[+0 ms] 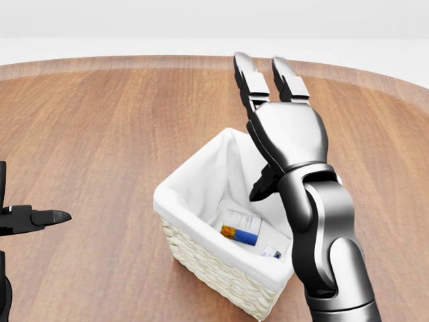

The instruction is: Pick up the alphabet soup and the cream cheese box, and put them in the basket.

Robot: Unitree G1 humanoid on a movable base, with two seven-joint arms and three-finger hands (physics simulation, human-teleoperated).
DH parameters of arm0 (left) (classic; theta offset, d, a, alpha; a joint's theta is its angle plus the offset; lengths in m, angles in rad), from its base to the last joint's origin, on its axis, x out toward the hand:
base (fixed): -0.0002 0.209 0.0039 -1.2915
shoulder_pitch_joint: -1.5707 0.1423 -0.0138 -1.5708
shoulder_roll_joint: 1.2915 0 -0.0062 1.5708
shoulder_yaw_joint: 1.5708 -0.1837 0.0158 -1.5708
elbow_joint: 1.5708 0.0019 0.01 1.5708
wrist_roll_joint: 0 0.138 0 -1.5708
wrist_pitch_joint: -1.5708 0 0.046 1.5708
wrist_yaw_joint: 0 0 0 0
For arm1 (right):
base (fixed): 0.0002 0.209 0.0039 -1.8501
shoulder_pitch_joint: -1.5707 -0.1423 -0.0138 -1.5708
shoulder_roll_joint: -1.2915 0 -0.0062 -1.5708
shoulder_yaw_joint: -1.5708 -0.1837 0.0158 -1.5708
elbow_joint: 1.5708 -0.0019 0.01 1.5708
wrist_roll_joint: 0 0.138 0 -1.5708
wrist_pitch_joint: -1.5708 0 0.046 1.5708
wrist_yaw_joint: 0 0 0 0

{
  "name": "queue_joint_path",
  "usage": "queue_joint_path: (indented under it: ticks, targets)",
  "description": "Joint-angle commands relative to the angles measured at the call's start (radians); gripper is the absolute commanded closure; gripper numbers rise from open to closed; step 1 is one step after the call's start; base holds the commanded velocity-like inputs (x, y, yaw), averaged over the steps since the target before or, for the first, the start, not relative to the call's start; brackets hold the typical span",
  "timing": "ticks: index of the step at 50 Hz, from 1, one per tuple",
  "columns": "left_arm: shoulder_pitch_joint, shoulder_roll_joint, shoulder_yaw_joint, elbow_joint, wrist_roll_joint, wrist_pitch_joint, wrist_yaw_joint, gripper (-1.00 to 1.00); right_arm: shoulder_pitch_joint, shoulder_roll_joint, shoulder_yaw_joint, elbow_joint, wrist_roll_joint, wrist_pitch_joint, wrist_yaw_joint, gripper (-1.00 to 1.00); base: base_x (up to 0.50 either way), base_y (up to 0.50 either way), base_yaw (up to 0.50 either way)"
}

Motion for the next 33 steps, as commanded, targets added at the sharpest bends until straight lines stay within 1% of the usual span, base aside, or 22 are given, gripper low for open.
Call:
queue_joint_path:
  ticks: [1, 3, 10, 11, 12, 15, 19, 20, 22, 25, 27, 30, 31, 33]
  targets:
    - [-0.001, 0.001, 0.001, 0.010, -0.006, 0.000, 0.006, -1.00, -0.035, -0.011, -0.009, -0.010, 0.001, 0.000, 0.012, -1.00, 0.00, 0.00, 0.00]
    - [-0.001, 0.001, 0.002, 0.016, -0.010, 0.000, 0.013, -1.00, -0.040, -0.011, -0.009, -0.021, -0.004, 0.000, 0.024, -1.00, 0.00, 0.00, 0.00]
    - [-0.002, 0.002, -0.002, -0.009, 0.008, 0.000, -0.014, -1.00, -0.090, -0.019, -0.023, -0.044, -0.006, 0.000, 0.046, -1.00, 0.00, 0.00, 0.00]
    - [0.000, 0.000, 0.004, 0.013, -0.010, 0.000, 0.010, -1.00, -0.107, -0.018, -0.029, -0.050, -0.001, 0.000, 0.047, -1.00, 0.00, 0.00, 0.00]
    - [0.000, 0.001, 0.006, 0.020, -0.015, 0.000, 0.018, -1.00, -0.116, -0.019, -0.030, -0.055, 0.002, 0.000, 0.050, -1.00, 0.00, 0.00, 0.00]
    - [-0.003, 0.004, 0.000, 0.000, -0.001, 0.000, -0.003, -1.00, -0.138, -0.022, -0.034, -0.058, 0.019, 0.000, 0.037, -1.00, 0.00, 0.00, 0.00]
    - [-0.003, 0.002, 0.000, 0.000, -0.001, 0.000, -0.002, -1.00, -0.152, -0.025, -0.033, -0.067, 0.033, 0.000, 0.003, -1.00, 0.00, 0.00, 0.00]
    - [-0.003, 0.002, 0.001, 0.001, -0.002, 0.000, -0.001, -1.00, -0.156, -0.023, -0.036, -0.071, 0.040, 0.000, -0.013, -1.00, 0.00, 0.00, 0.00]
    - [0.000, 0.000, 0.004, 0.018, -0.015, 0.000, 0.019, -1.00, -0.158, -0.034, -0.038, -0.057, 0.051, 0.000, -0.087, -1.00, 0.00, 0.00, 0.00]
    - [0.000, 0.003, 0.000, 0.000, -0.005, 0.000, 0.003, -1.00, -0.152, -0.027, -0.047, -0.049, 0.086, 0.000, -0.161, -1.00, 0.00, 0.00, 0.00]
    - [0.001, 0.002, 0.001, 0.005, -0.007, 0.000, 0.007, -1.00, -0.146, -0.026, -0.049, -0.047, 0.111, 0.000, -0.225, -1.00, 0.00, 0.00, 0.00]
    - [-0.001, 0.001, 0.000, -0.001, -0.002, 0.000, 0.001, -1.00, -0.115, -0.015, -0.046, -0.068, 0.153, 0.000, -0.339, -1.00, 0.00, 0.00, 0.00]
    - [0.002, 0.000, 0.001, 0.006, -0.008, 0.000, 0.009, -1.00, -0.095, -0.009, -0.042, -0.077, 0.162, 0.000, -0.389, -1.00, 0.00, 0.00, 0.00]
    - [0.001, 0.001, 0.002, 0.010, -0.011, 0.000, 0.013, -1.00, -0.071, -0.001, -0.039, -0.088, 0.183, 0.000, -0.454, -1.00, 0.00, 0.00, 0.00]
